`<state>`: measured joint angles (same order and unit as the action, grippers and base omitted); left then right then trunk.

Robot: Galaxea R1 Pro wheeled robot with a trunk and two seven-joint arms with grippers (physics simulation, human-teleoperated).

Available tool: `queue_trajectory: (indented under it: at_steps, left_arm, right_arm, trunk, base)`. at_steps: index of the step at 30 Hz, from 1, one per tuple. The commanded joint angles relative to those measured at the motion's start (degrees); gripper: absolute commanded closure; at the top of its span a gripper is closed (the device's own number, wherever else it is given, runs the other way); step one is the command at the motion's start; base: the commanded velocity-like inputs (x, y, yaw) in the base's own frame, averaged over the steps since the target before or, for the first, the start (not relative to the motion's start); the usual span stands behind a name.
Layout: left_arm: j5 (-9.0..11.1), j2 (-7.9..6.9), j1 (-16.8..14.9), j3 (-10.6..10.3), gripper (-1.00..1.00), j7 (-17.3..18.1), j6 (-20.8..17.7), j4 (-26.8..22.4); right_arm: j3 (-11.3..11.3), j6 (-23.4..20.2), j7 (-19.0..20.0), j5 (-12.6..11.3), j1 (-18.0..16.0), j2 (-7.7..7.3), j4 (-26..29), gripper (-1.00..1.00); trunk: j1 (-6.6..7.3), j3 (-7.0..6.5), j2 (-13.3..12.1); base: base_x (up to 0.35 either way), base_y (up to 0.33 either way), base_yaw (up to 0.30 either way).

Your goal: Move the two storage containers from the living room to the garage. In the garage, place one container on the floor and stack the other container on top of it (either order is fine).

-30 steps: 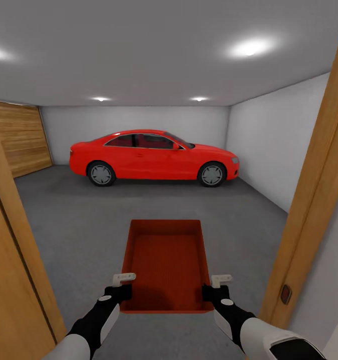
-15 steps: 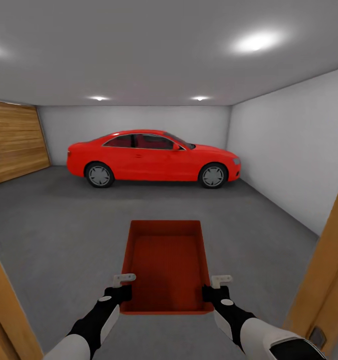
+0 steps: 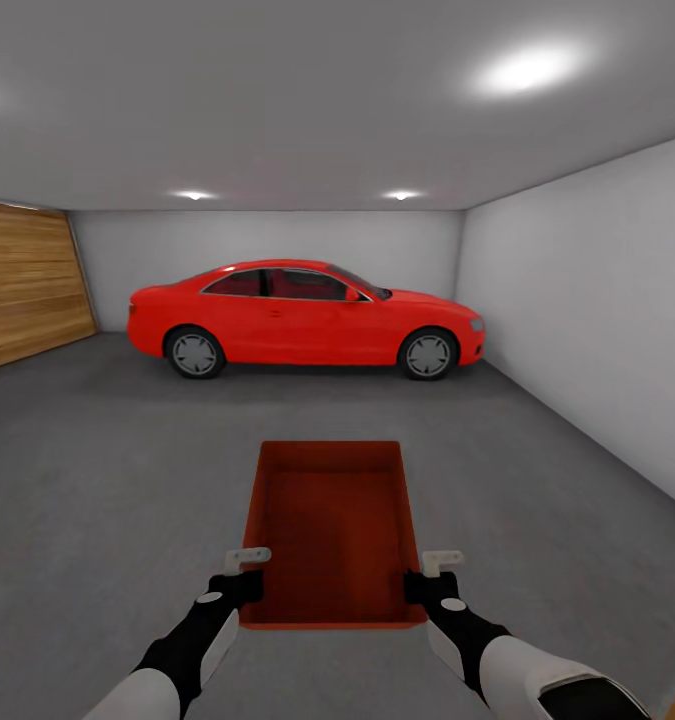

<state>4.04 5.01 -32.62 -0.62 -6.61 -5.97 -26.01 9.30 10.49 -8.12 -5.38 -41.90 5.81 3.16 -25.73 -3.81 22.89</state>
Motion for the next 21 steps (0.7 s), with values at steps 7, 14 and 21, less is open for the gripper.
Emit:
queue_trajectory:
  at_steps: [7, 14, 21]
  left_arm:
    - [2.03, 0.06, 0.01, 1.15, 1.0, -0.42, -0.41, -0.01]
    - [2.03, 0.05, 0.01, 1.15, 1.0, -0.42, -0.39, -0.01]
    - [2.03, 0.04, 0.01, 1.15, 1.0, -0.42, -0.39, -0.01]
  right_arm:
    - [-1.75, 0.84, 0.04, -0.16, -0.03, 0.26, 0.16, 1.0]
    - [-1.71, 0.85, 0.05, -0.16, -0.03, 0.26, 0.16, 1.0]
    - [-1.72, 0.84, 0.04, -0.16, -0.03, 0.25, 0.17, 1.0]
  trunk:
    - [-0.05, 0.01, 0.03]
    - [-0.05, 0.01, 0.03]
    - [-0.05, 0.01, 0.03]
  base:
    - [0.321, 0.077, 0.0]
    - [0.321, 0.065, 0.0]
    - [0.321, 0.002, 0.0]
